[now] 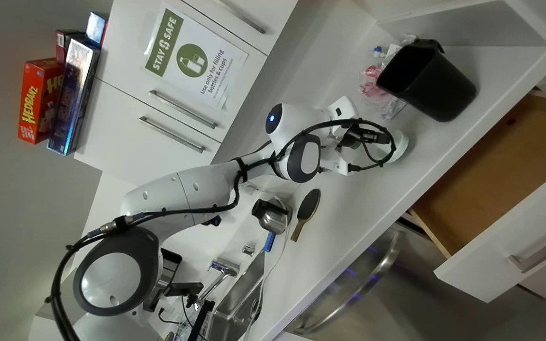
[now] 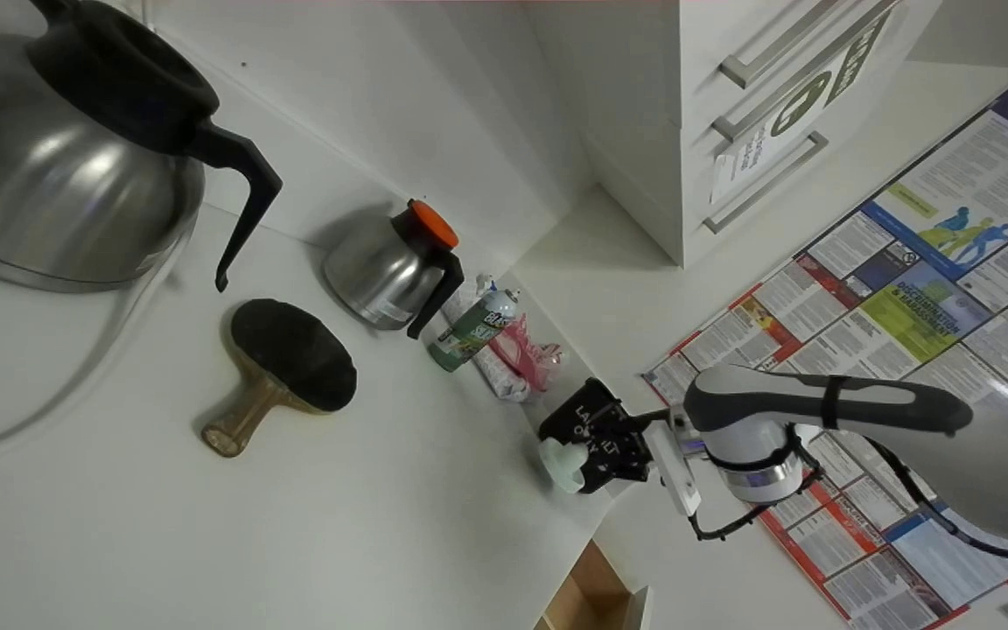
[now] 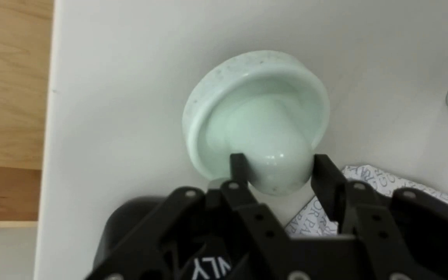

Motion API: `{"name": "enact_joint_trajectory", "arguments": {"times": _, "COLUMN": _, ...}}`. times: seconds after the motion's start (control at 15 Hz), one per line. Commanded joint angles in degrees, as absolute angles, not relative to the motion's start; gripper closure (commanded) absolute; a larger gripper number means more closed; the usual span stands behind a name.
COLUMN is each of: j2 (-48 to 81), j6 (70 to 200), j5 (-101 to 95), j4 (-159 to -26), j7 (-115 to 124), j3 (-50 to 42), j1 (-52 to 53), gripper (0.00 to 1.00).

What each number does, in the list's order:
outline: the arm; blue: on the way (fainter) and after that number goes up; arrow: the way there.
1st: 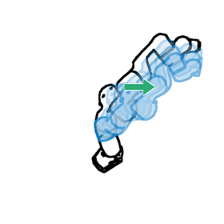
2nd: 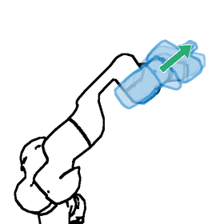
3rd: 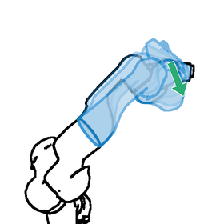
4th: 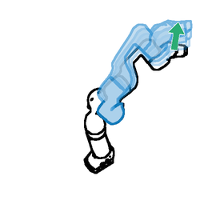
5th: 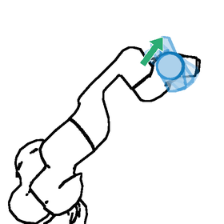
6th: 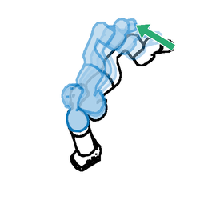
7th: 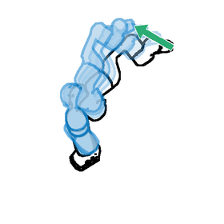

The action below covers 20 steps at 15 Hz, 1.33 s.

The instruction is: Open the topmost drawer on the right then place the white object on the counter inside the drawer

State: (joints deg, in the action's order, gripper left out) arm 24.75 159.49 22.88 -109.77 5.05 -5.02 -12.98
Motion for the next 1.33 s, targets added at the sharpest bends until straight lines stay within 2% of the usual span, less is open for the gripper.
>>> {"name": "enact_joint_trajectory", "arguments": {"times": 0.0, "j2": 16.3, "j6": 161.7, "j5": 24.4, "j4": -119.2, "j7": 4.6, "j3": -5.3, "j1": -15.4, "gripper": 0.78}}
{"name": "enact_joint_trajectory", "arguments": {"times": 0.27, "j2": 11.4, "j6": 162.8, "j5": 27.9, "j4": -125.2, "j7": 3.4, "j3": -6.6, "j1": -18.6, "gripper": 0.78}}
{"name": "enact_joint_trajectory", "arguments": {"times": 0.53, "j2": 12.0, "j6": 165.0, "j5": 30.9, "j4": -127.9, "j7": 3.4, "j3": -7.6, "j1": -21.3, "gripper": 0.78}}
{"name": "enact_joint_trajectory", "arguments": {"times": 0.93, "j2": 19.9, "j6": 173.0, "j5": 42.2, "j4": -126.3, "j7": -2.0, "j3": -3.8, "j1": -24.4, "gripper": 0.78}}
{"name": "enact_joint_trajectory", "arguments": {"times": 1.27, "j2": 28.6, "j6": 175.6, "j5": 43.4, "j4": -123.3, "j7": -1.3, "j3": -3.4, "j1": -25.1, "gripper": 0.78}}
